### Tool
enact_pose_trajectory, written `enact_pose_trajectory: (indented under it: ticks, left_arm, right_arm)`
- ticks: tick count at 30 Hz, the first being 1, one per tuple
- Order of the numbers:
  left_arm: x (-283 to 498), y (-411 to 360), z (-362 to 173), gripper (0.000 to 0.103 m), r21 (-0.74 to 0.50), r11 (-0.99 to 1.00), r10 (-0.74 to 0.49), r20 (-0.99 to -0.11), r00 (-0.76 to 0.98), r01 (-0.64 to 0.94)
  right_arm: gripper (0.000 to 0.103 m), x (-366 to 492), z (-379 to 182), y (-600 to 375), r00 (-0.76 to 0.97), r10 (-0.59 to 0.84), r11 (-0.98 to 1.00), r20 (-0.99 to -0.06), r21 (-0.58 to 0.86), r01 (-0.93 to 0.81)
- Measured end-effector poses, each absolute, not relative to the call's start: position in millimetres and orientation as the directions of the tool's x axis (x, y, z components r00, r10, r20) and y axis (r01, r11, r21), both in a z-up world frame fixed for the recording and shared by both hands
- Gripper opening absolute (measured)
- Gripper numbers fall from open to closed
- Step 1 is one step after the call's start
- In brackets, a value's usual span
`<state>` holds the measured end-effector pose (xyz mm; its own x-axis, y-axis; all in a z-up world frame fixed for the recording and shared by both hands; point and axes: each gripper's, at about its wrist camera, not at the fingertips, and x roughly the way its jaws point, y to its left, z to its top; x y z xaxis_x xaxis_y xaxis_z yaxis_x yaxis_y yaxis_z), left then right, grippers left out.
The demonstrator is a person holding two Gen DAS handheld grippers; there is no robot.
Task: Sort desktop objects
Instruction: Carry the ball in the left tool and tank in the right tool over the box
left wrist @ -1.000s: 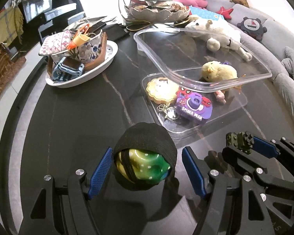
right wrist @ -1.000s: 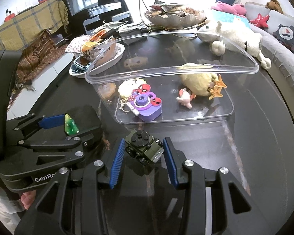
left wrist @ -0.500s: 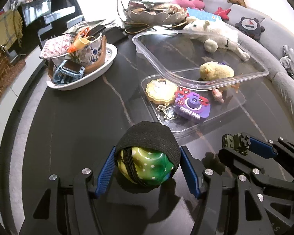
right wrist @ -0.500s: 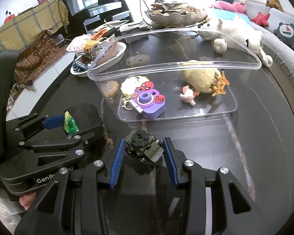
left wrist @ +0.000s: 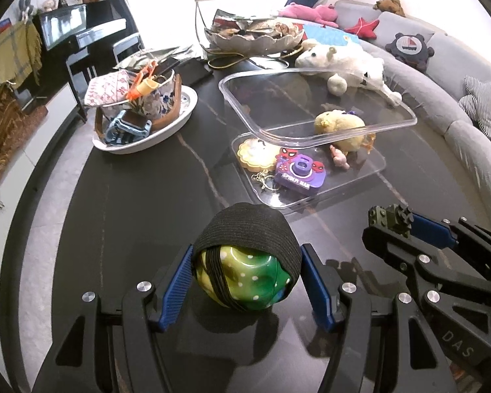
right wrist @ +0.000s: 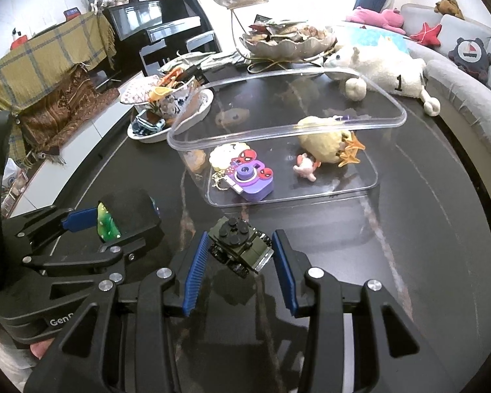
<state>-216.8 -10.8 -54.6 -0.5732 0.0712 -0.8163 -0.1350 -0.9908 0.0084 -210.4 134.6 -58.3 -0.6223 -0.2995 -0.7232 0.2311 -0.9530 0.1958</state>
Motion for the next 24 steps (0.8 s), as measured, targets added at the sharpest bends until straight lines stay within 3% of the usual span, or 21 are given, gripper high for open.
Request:
enact_pose_trajectory:
  ticks: [24]
  left_arm:
    - [-162.4,13.8,23.8,0.06,0.005,-0.995,0.064,-0.722,-0.689,-0.098]
  right_arm:
    - [0.037,-150.4,20.0,161.7,-0.743,-0.279,-0.96,-0.608,0.166,0.224]
